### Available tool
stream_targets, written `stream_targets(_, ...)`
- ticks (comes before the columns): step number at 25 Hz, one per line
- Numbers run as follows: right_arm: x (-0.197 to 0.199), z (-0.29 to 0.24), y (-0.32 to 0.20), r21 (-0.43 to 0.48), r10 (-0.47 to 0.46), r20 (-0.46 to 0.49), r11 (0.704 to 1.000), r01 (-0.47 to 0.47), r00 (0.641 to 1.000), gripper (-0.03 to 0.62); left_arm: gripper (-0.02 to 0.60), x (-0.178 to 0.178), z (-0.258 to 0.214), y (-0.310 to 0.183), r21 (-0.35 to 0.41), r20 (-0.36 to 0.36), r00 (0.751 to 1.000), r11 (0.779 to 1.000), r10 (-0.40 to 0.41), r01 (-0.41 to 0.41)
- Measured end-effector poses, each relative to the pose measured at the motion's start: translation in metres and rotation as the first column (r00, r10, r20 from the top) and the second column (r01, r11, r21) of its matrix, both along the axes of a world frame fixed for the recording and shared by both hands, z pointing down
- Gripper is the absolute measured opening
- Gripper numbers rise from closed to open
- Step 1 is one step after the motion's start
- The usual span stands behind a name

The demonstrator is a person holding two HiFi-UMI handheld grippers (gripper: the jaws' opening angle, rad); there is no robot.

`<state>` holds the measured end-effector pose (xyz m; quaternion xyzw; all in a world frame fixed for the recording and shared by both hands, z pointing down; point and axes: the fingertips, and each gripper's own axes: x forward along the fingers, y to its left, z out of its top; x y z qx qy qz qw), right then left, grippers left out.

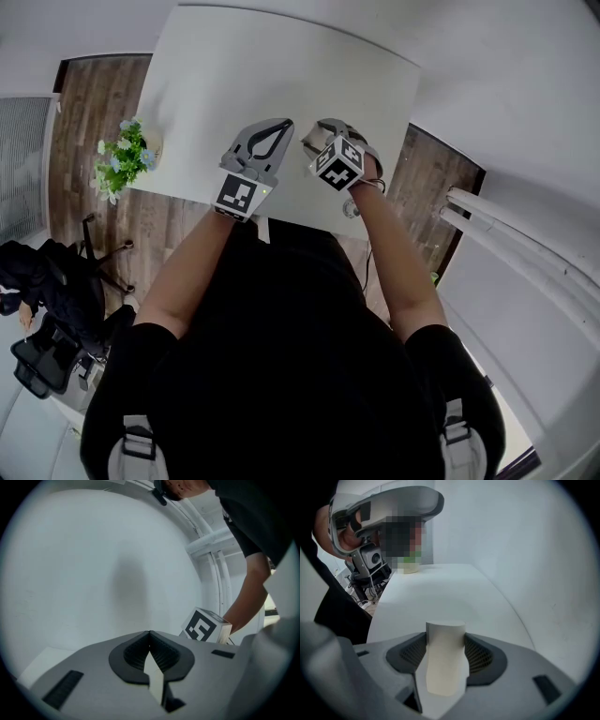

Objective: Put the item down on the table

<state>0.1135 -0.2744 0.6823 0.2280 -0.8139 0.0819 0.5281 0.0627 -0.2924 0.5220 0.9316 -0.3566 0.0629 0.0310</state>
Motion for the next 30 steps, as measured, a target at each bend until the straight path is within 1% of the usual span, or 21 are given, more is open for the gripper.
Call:
stream_targets(4, -0.009, 0.012, -0.003, -0.009, -0.025, -0.028, 1.0, 0.025, 0.999, 0.258, -0.006, -0.005, 0.01, -0.002, -0.014, -0.019, 1.0, 1.0, -0.025, 0.024)
stream_targets(14, -0.027, 0.048, -0.002, -0.045, -0.096, -0.12, 0.995, 0.091, 0.988, 0.252, -0.006, -0.024, 0.019, -0.002, -0.036, -0.011, 0.998, 0.997, -0.069, 0.068)
stream_targets(21, -0.03, 0.063, -0.001, -0.046, -0.131, -0.165, 0.991, 0.125, 0.978, 0.252, -0.006, -0.035, 0.026, -0.001, -0.049, -0.002, 0.996, 0.995, -0.088, 0.088)
stream_targets(26, -0.029, 0.07, 0.001, -0.063, -0.143, -0.179, 0.989, 0.134, 0.973, 0.252, -0.006, -0.038, 0.03, -0.001, -0.053, 0.005, 0.996, 0.994, -0.093, 0.094)
stream_targets(30, -0.031, 0.073, 0.001, -0.071, -0.15, -0.173, 0.988, 0.14, 0.973, 0.252, -0.006, -0.04, 0.033, -0.001, -0.056, 0.008, 0.996, 0.994, -0.093, 0.093)
